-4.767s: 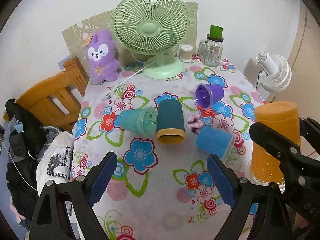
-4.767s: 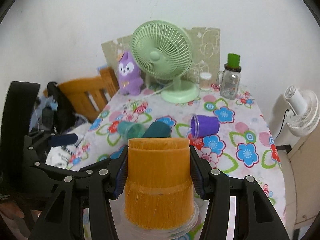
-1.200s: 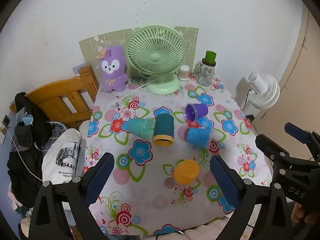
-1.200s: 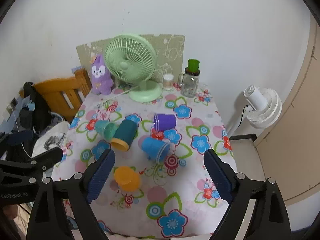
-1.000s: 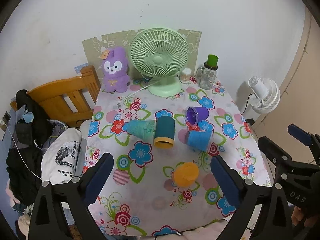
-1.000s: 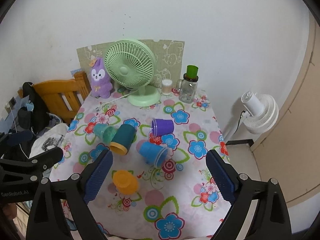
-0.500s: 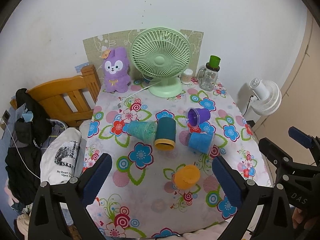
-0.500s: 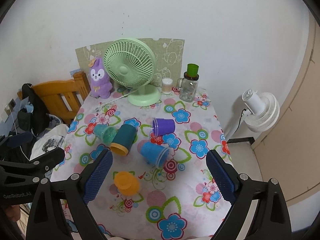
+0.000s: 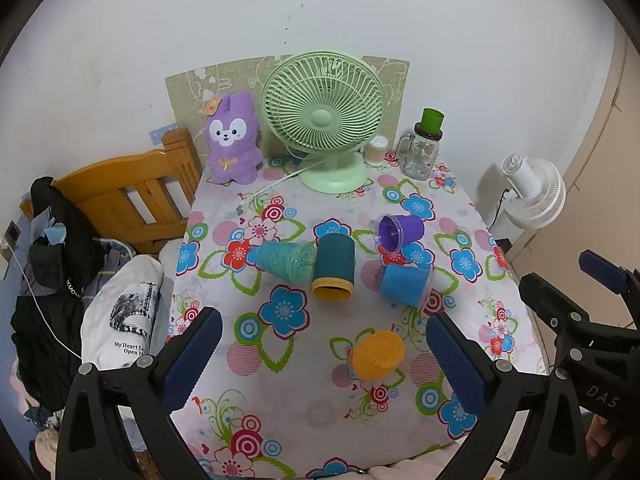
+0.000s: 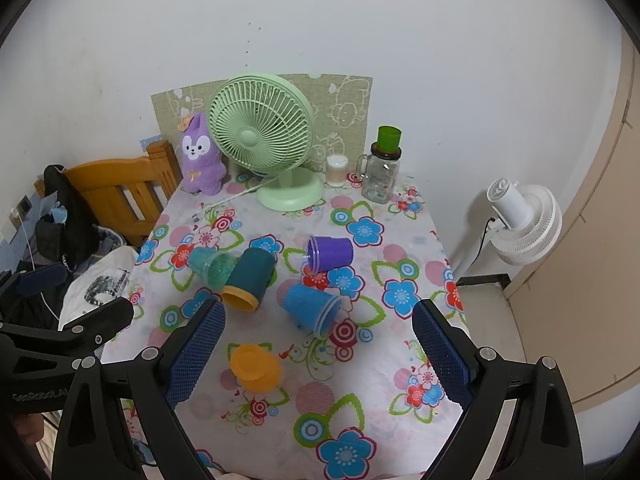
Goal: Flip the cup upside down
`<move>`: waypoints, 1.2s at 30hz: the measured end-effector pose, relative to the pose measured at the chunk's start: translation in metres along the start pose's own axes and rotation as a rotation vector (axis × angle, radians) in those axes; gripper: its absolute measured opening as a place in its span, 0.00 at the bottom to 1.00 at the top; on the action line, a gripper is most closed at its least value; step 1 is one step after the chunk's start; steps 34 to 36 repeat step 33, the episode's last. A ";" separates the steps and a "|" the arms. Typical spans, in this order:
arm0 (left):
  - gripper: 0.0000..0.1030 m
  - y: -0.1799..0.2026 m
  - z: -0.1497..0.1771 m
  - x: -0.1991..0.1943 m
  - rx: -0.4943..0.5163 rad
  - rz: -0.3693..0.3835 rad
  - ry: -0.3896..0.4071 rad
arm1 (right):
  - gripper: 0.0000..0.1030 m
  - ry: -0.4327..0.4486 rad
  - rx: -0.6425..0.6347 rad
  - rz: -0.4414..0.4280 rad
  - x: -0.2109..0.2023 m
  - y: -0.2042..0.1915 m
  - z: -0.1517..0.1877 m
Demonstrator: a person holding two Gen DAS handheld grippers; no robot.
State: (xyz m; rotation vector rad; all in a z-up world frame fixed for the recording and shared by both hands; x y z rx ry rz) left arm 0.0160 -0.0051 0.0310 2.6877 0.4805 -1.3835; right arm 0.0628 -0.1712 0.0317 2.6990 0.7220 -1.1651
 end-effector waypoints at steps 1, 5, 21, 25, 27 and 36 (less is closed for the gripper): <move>1.00 0.001 0.000 -0.001 0.001 0.000 0.001 | 0.93 -0.001 0.000 0.000 0.001 0.000 0.000; 1.00 0.000 0.001 0.000 0.006 -0.006 0.001 | 0.93 -0.007 -0.003 0.001 0.003 0.000 0.001; 1.00 -0.004 0.003 0.004 0.012 -0.009 -0.006 | 0.93 -0.017 -0.006 -0.001 0.006 0.000 0.002; 1.00 -0.004 0.006 0.006 0.009 -0.012 -0.010 | 0.93 -0.024 -0.007 -0.007 0.009 -0.001 0.004; 1.00 -0.006 0.007 0.006 0.006 -0.014 -0.013 | 0.93 -0.029 -0.009 -0.010 0.010 -0.002 0.005; 1.00 -0.005 0.010 0.011 -0.001 -0.015 -0.030 | 0.93 -0.051 -0.008 -0.017 0.017 -0.002 0.008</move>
Point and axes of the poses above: each gripper's, at about its wrist camera, not at the fingertips, and x roughly the way its jaws point, y to its right, z to its underside, the point moved 7 cm from there along x, roughly the way its jaws point, and after that the axes turned 7 degrees about -z, right-handed, at the moved point
